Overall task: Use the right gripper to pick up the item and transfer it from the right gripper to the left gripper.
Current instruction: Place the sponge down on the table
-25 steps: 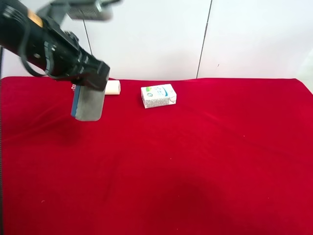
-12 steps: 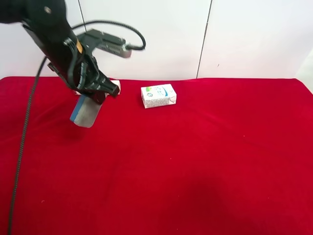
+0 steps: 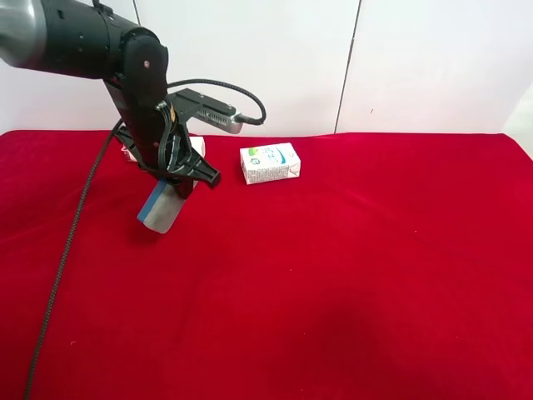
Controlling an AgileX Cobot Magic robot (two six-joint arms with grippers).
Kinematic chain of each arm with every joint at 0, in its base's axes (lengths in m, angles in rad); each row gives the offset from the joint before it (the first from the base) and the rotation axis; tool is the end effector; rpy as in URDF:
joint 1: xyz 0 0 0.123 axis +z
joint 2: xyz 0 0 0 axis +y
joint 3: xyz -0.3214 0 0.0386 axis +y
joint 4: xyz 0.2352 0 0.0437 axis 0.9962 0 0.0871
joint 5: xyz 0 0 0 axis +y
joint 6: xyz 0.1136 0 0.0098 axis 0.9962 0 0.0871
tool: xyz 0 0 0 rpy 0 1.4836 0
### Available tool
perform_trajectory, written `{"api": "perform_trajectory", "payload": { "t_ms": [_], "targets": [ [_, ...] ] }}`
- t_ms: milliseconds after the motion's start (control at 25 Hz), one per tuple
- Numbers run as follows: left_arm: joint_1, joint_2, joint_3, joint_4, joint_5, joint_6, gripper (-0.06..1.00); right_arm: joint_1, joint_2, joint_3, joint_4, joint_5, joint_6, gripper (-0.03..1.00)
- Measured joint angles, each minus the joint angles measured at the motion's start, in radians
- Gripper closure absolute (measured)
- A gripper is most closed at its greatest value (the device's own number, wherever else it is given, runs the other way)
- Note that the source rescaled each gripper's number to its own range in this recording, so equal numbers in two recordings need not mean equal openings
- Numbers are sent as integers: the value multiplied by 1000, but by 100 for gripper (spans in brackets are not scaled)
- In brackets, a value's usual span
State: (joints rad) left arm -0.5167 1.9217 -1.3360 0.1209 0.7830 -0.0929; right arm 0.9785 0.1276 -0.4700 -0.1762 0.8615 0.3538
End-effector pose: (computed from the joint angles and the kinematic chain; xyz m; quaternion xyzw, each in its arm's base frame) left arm 0.3522 -0.1889 0.2091 0.2432 0.9580 0.0029 0.1518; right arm 0.0103 -0.0118 0.2757 -0.2695 0.7946 0.2634 0.4761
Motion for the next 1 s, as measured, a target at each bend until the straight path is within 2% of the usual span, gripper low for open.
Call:
{"api": "perform_trajectory", "payload": {
  "t_ms": [320, 400, 600, 1000],
  "targets": [
    [0, 8, -6, 22, 41, 0, 94, 0, 0, 11, 5, -26, 0, -3],
    [0, 8, -9, 33, 53, 0, 94, 0, 0, -4, 18, 8, -9, -3],
    [0, 8, -9, 45, 53, 0, 94, 0, 0, -30, 23, 218, -65, -3],
    [0, 55, -9, 46, 17, -7, 94, 0, -1, -14, 42, 212, -99, -3]
  ]
}}
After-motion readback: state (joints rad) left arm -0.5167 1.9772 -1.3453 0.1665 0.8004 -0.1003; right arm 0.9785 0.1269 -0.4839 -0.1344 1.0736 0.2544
